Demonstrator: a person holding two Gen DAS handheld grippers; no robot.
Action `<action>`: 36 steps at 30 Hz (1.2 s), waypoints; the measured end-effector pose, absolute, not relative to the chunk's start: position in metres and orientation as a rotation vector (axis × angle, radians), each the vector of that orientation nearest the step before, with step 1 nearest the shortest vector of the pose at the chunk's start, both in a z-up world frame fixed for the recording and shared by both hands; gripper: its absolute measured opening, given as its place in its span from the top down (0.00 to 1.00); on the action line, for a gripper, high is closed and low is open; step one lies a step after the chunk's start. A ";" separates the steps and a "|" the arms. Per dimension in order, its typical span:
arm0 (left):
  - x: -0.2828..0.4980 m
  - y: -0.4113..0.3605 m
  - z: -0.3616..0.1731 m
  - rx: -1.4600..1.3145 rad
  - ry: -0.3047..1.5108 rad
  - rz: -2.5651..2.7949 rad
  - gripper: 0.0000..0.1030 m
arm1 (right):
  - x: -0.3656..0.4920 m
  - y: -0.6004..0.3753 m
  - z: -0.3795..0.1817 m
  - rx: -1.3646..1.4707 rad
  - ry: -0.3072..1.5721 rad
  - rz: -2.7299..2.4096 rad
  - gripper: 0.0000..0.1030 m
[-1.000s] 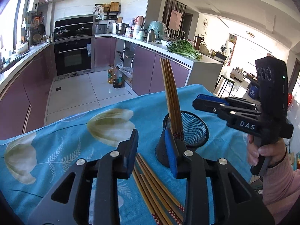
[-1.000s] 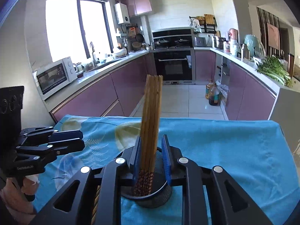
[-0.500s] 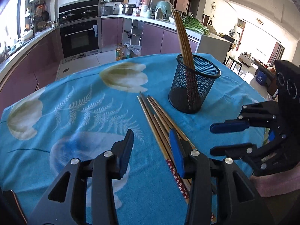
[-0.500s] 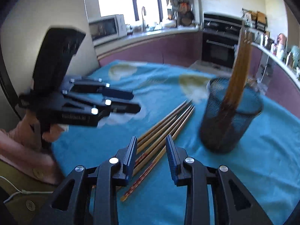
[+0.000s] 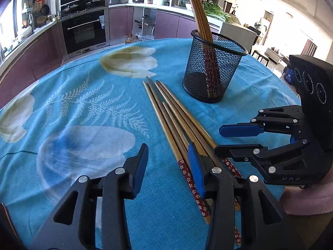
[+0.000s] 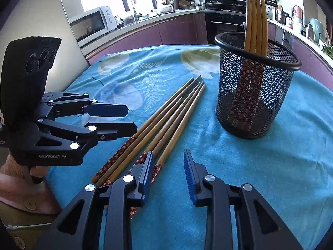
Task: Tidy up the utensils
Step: 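Open both tools to release the chopsticks and withdraw from the cup, then grasp a third chopstick with the left tool while the right tool grasps one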
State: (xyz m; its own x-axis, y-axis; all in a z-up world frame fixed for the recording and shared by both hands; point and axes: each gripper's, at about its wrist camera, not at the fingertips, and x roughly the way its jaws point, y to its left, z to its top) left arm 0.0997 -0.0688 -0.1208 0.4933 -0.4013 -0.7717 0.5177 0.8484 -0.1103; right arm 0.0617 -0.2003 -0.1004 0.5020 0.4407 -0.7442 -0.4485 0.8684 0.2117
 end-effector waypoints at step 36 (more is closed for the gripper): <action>0.140 -0.082 -0.131 0.167 0.956 -0.479 0.76 | 0.096 -0.196 -0.102 -0.042 0.885 0.428 0.82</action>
